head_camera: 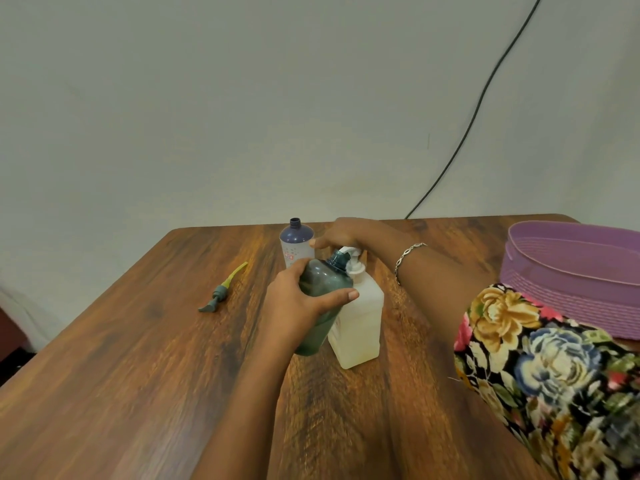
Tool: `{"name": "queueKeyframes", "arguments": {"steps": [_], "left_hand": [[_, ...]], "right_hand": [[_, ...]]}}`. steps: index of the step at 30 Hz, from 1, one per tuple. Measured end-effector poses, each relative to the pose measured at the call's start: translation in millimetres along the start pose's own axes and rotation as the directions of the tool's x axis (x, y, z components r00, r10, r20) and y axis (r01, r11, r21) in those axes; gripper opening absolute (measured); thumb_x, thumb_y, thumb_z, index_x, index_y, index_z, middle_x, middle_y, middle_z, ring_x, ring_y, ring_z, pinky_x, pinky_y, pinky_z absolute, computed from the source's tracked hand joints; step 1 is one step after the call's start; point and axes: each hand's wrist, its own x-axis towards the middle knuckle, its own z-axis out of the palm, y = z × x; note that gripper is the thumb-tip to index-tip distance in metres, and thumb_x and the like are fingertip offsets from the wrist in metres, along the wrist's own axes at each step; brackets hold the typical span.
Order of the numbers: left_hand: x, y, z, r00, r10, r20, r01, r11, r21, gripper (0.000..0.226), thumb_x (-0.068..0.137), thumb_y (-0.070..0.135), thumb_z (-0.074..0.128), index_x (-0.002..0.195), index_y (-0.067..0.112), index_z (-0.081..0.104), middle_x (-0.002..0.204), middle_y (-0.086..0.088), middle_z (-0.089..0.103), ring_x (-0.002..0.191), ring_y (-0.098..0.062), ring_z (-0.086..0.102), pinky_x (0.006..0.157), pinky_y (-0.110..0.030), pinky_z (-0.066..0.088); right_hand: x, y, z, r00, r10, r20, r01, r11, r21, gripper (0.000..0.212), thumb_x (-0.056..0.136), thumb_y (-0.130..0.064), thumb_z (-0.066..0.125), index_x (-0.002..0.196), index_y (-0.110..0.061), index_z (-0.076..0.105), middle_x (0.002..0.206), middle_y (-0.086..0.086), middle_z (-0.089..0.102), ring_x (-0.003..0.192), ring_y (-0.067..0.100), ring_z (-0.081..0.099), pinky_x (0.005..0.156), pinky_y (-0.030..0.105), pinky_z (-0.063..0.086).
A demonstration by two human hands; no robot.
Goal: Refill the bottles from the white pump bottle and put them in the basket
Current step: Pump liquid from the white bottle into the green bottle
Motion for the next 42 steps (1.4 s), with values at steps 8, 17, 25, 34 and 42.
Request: {"name": "queueKeyframes", "arguments": {"steps": [8,17,25,34,42], "left_hand": [[-1,-5,0,1.000,-0.009,0.002,0.009,1.000,0.015,0.079,0.061,0.049,0.078,0.128,0.018,0.052,0.120,0.001,0.059,0.103,-0.014,0.054,0.076,-0.022,0.043],[-1,3,-4,0.999,0.031,-0.017,-0.031,0.999,0.027,0.082,0.064,0.044,0.077,0.134,0.014,0.047,0.126,-0.003,0.055,0.104,-0.012,0.048,0.080,-0.024,0.041],[0,-1,-1,1.000,0.009,0.014,-0.010,0.999,0.033,0.080,0.063,0.048,0.077,0.131,0.016,0.050,0.123,-0.001,0.058,0.102,-0.013,0.052,0.078,-0.022,0.042],[1,6,-4,1.000,0.005,-0.003,-0.005,1.000,0.000,0.081,0.063,0.046,0.077,0.132,0.014,0.049,0.126,-0.003,0.057,0.111,-0.019,0.053,0.085,-0.028,0.045],[1,-2,-4,0.999,-0.013,0.050,0.012,1.000,0.020,0.078,0.061,0.051,0.077,0.127,0.015,0.053,0.117,-0.002,0.061,0.101,-0.016,0.055,0.067,-0.018,0.041]], "right_hand": [[9,4,17,0.990,0.012,-0.139,-0.026,0.994,-0.104,0.050,0.092,-0.056,0.040,0.094,-0.009,0.059,0.092,0.006,0.056,0.083,0.021,0.054,0.074,0.029,0.042],[-9,-5,0,1.000,-0.017,-0.015,0.019,0.990,0.138,0.040,0.098,-0.045,0.038,0.095,-0.008,0.051,0.082,0.006,0.052,0.065,0.016,0.047,0.061,0.026,0.037],[1,4,12,0.996,0.001,-0.084,-0.004,0.999,-0.042,0.045,0.096,-0.041,0.045,0.120,-0.005,0.056,0.118,0.013,0.059,0.094,0.026,0.057,0.076,0.031,0.043],[-7,-3,-3,0.999,-0.028,-0.039,0.032,0.992,0.121,0.052,0.097,-0.046,0.039,0.113,-0.002,0.062,0.100,0.010,0.056,0.071,0.019,0.051,0.054,0.026,0.039],[10,5,15,0.992,-0.011,-0.129,-0.002,0.995,-0.102,0.048,0.095,-0.047,0.038,0.109,-0.008,0.064,0.112,0.008,0.064,0.093,0.024,0.060,0.085,0.034,0.047]]}}
